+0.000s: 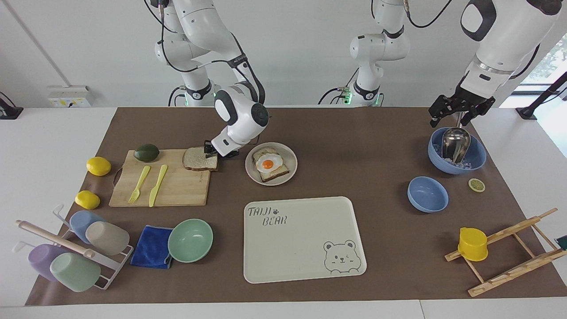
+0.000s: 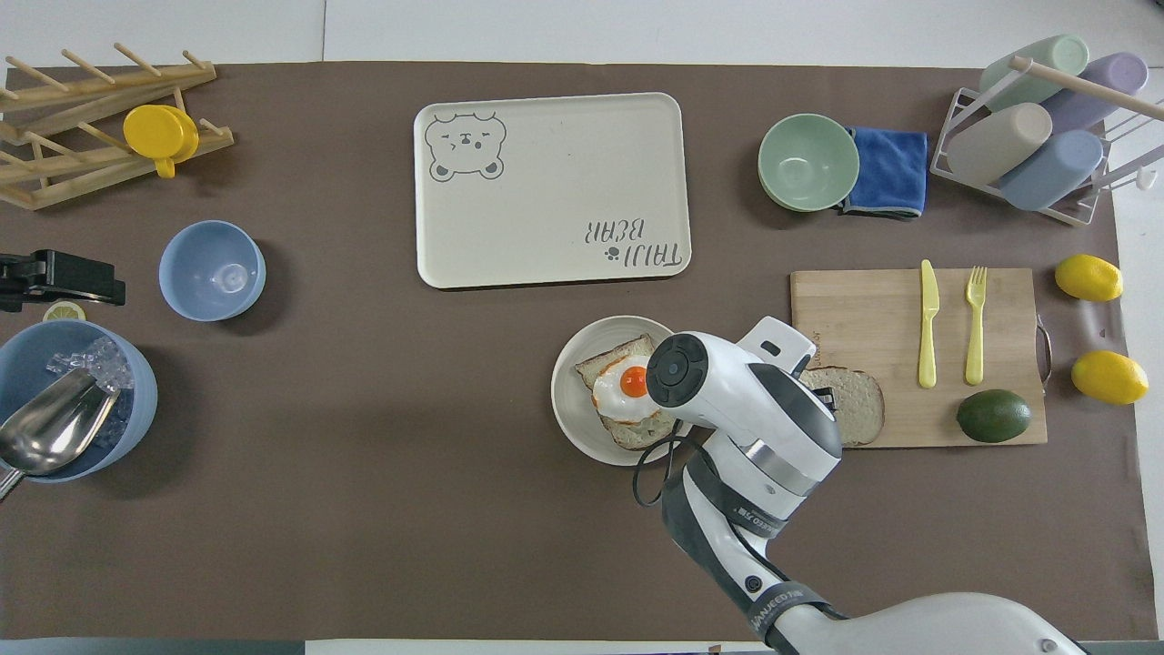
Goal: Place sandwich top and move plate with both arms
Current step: 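Lower the bread slice onto the egg and open the right gripper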
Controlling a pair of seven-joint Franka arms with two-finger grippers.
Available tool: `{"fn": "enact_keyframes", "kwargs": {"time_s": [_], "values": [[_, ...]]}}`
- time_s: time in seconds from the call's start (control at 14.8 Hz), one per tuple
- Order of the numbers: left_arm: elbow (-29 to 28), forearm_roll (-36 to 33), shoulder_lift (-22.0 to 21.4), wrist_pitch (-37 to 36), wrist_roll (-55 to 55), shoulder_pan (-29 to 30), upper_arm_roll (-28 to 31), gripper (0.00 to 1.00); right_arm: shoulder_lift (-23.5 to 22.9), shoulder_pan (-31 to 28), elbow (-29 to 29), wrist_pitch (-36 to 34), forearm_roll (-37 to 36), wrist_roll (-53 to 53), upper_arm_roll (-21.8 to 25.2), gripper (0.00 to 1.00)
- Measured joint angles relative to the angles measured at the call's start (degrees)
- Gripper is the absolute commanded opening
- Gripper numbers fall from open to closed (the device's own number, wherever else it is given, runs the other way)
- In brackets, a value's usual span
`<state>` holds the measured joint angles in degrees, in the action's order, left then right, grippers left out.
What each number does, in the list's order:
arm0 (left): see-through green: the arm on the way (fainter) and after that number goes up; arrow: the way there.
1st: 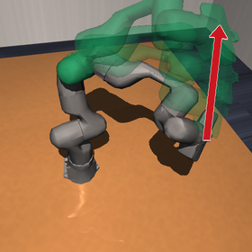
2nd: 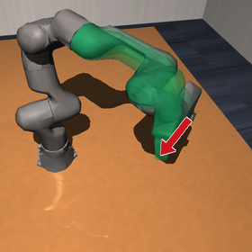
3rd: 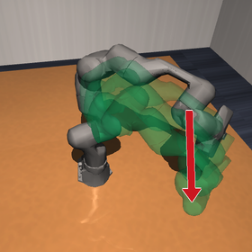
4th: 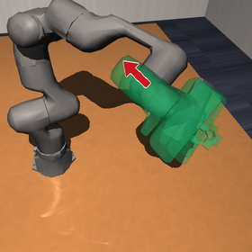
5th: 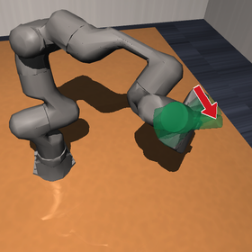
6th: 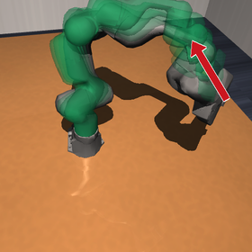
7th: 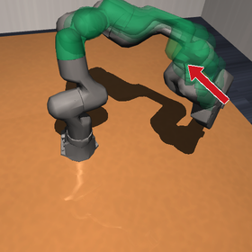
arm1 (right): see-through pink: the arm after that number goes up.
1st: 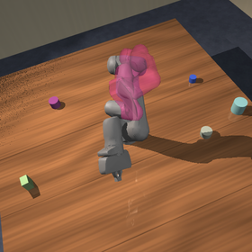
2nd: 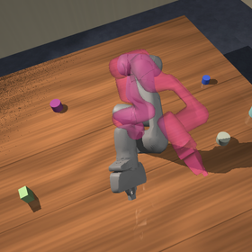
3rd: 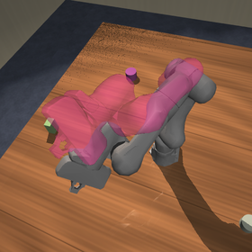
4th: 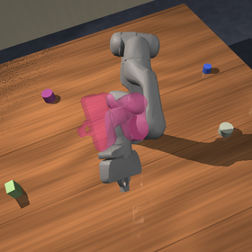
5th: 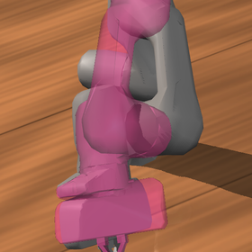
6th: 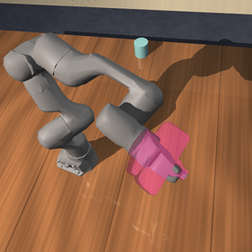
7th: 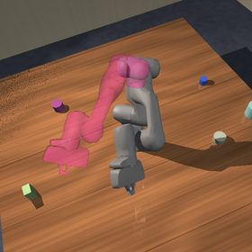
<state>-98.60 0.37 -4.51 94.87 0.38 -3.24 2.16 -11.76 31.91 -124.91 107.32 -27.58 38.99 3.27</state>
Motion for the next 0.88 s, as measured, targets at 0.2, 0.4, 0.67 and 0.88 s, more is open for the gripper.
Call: {"fn": "enact_keyframes", "kwargs": {"time_s": [0.2,0.4,0.67,0.88], "values": [[-0.01,0.0,0.0,0.0,0.0,0.0,0.0,1.0,0.11,0.0,0.61,-1.64,-0.5,0.0,0.01,0.0],[-0.04,0.0,0.0,0.0,0.0,0.0,0.0,1.0,-0.17,0.04,4.68,-6.91,-0.43,-0.41,-0.48,0.0],[-0.05,0.0,0.0,0.0,0.0,0.0,0.01,1.0,-1.72,0.38,16.22,-13.31,4.4,-1.2,-5.81,0.0],[-0.05,0.0,0.0,0.0,0.0,0.05,0.03,1.0,-3.63,1.17,21.32,-13.19,5.98,-1.2,-9.15,0.0]]}}
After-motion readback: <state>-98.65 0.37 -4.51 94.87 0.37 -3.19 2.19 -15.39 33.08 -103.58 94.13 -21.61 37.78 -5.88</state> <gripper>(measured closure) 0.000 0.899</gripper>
